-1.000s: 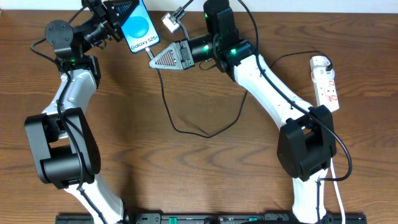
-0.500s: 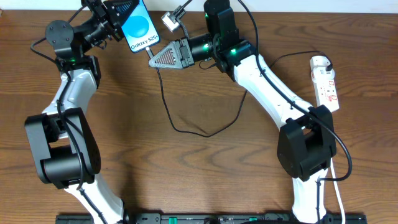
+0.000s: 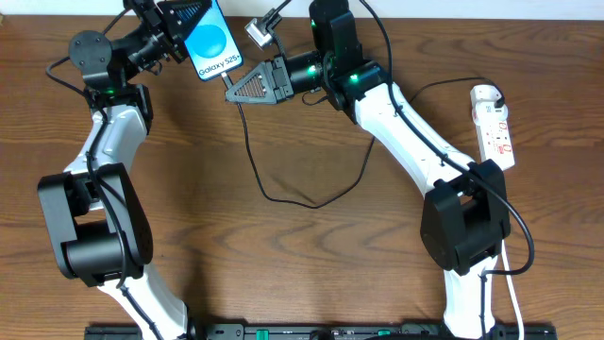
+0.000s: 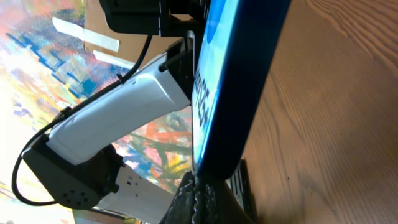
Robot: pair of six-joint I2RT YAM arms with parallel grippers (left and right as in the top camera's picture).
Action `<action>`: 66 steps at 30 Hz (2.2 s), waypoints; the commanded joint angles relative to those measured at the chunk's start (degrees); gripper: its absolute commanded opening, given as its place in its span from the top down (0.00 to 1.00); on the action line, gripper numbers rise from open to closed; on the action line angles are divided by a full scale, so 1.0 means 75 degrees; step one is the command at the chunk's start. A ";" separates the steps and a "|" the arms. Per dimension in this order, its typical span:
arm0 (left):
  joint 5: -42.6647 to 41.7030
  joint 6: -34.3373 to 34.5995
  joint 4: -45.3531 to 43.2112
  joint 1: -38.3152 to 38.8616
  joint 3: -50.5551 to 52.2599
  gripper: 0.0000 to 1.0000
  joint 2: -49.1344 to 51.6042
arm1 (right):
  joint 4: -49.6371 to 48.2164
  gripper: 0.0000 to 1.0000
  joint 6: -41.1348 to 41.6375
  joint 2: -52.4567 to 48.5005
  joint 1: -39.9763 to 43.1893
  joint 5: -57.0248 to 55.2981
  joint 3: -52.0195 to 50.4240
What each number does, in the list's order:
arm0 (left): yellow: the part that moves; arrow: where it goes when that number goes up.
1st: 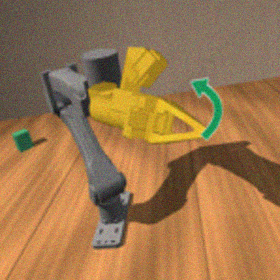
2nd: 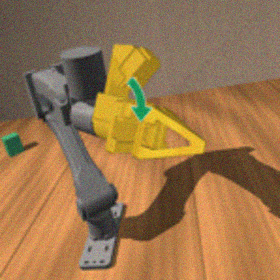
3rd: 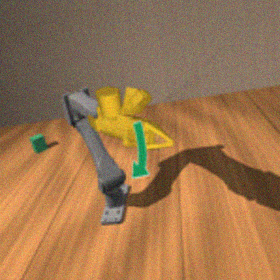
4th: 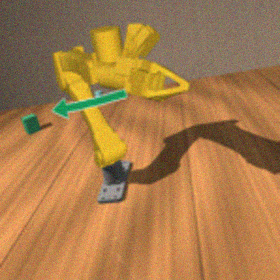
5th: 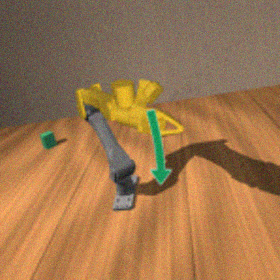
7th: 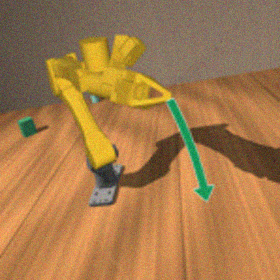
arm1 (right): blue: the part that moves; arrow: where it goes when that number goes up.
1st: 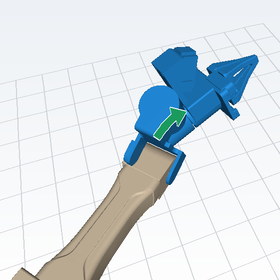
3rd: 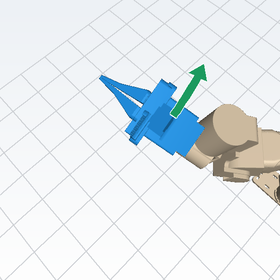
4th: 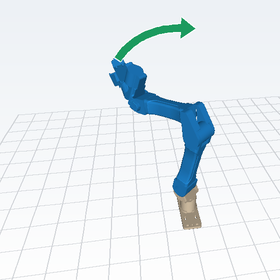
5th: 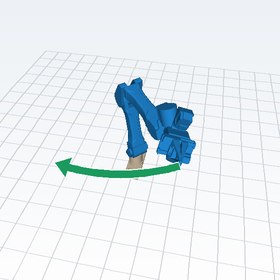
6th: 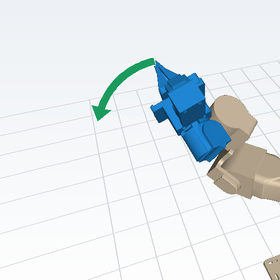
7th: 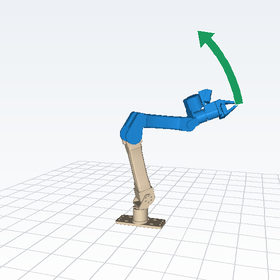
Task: Plug charger to phone and switch on socket
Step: 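Open the right gripper and withdraw it from the plugged phone, then lower the phone with the left gripper onto the table center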
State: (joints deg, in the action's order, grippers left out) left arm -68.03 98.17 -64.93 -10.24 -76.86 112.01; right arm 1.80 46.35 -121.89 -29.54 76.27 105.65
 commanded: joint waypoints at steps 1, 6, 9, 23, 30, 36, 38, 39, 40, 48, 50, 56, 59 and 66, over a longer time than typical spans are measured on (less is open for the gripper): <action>-0.0819 -0.0259 -0.0134 0.0146 -0.0122 0.93 -0.0061 | -0.0131 0.99 0.0221 0.0003 -0.0017 -0.0851 0.0041; -0.0892 -0.0259 -0.0131 0.0227 -0.0122 0.93 -0.0061 | -0.0134 0.99 0.0251 0.0000 -0.0017 -0.1081 0.0041; -0.0959 -0.0286 -0.0131 0.0356 -0.0122 0.93 -0.0061 | -0.0169 0.99 0.0251 0.0000 -0.0017 -0.1177 0.0041; -0.1183 -0.0289 -0.0131 0.0557 -0.0122 0.93 -0.0061 | -0.0184 0.99 0.0245 0.0000 0.0172 -0.1148 0.0041; -0.1192 -0.0347 -0.0131 0.0542 -0.0122 0.93 -0.0061 | -0.0146 0.96 0.0236 0.0000 0.0198 -0.1046 0.0041; -0.1192 -0.0428 -0.0128 0.0338 -0.0122 0.93 -0.0061 | 0.0122 0.70 -0.0020 0.0000 0.0198 -0.0688 0.0041; -0.1209 -0.0431 -0.0125 0.0216 -0.0122 0.93 -0.0061 | 0.0309 0.69 -0.0137 0.0000 0.0198 -0.0606 0.0041; -0.1221 -0.0431 -0.0125 0.0154 -0.0122 0.93 -0.0061 | 0.0437 0.68 -0.0207 0.0000 0.0198 -0.0592 0.0041; -0.1247 -0.0434 -0.0125 0.0105 -0.0122 0.93 -0.0061 | 0.0562 0.67 -0.0315 0.0000 0.0198 -0.0571 0.0041; -0.1562 -0.0915 0.0210 -0.0213 -0.0122 0.93 -0.0061 | 0.0912 0.59 -0.0650 0.0000 0.0268 -0.0493 0.0041; -0.1702 -0.1329 0.0729 -0.0213 -0.0122 0.93 -0.0061 | 0.0906 0.57 -0.0650 0.0000 0.0344 -0.0484 0.0041; -0.1938 -0.2841 0.2704 -0.0210 -0.0122 0.93 -0.0061 | 0.0918 0.29 -0.0985 0.0000 0.0714 -0.0490 0.0041; -0.2052 -0.3719 0.3637 -0.0178 -0.0122 0.93 -0.0061 | 0.1052 0.17 -0.1314 0.0000 0.0941 -0.0533 0.0041; -0.1935 -0.6097 0.6231 0.0119 -0.0035 0.93 -0.0061 | 0.2827 0.14 -0.2620 0.0000 0.1408 -0.1714 0.0041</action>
State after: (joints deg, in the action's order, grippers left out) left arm -81.52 63.86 -20.69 -10.68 -76.84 112.03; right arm 20.58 33.32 -121.89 -19.59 68.16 105.36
